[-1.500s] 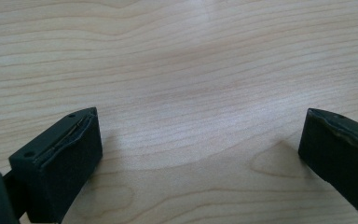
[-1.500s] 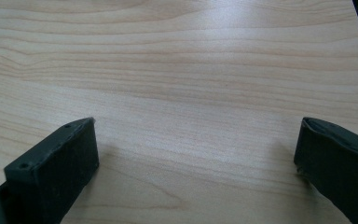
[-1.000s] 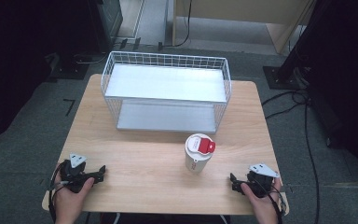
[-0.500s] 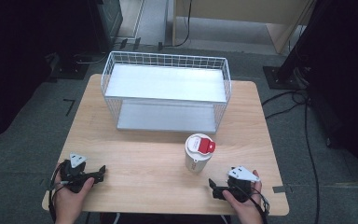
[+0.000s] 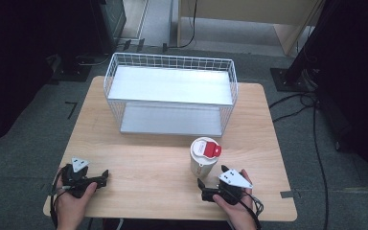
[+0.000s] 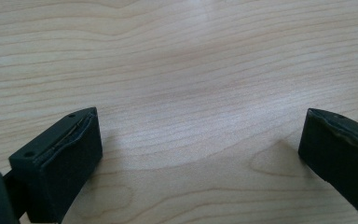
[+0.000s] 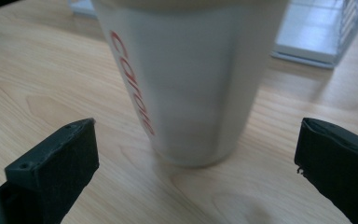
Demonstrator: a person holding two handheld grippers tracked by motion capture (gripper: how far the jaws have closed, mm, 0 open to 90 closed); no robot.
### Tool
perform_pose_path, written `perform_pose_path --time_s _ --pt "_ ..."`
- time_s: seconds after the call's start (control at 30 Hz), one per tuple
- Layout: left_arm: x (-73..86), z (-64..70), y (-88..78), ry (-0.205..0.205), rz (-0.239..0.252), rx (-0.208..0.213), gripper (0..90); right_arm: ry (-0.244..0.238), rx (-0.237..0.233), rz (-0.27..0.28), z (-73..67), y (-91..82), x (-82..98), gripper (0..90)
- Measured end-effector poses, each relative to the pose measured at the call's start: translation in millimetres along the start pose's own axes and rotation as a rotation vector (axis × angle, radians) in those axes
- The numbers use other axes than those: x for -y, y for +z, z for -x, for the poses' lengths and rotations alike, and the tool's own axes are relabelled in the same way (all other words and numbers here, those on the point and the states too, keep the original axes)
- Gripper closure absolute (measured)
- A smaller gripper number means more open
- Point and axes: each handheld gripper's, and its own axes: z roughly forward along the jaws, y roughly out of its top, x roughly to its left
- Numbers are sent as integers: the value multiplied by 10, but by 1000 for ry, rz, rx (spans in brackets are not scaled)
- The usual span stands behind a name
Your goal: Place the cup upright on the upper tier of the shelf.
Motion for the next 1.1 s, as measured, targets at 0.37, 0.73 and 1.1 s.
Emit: perform_pose_path --time_s 0.37,0.73,1.1 --pt "0 0 0 0 0 0 0 91 2 69 -117 174 -98 0" --pt "0 0 0 0 0 0 0 60 106 169 -227 330 -125 7" --pt "0 0 0 0 0 0 0 64 181 272 -272 405 -171 106"
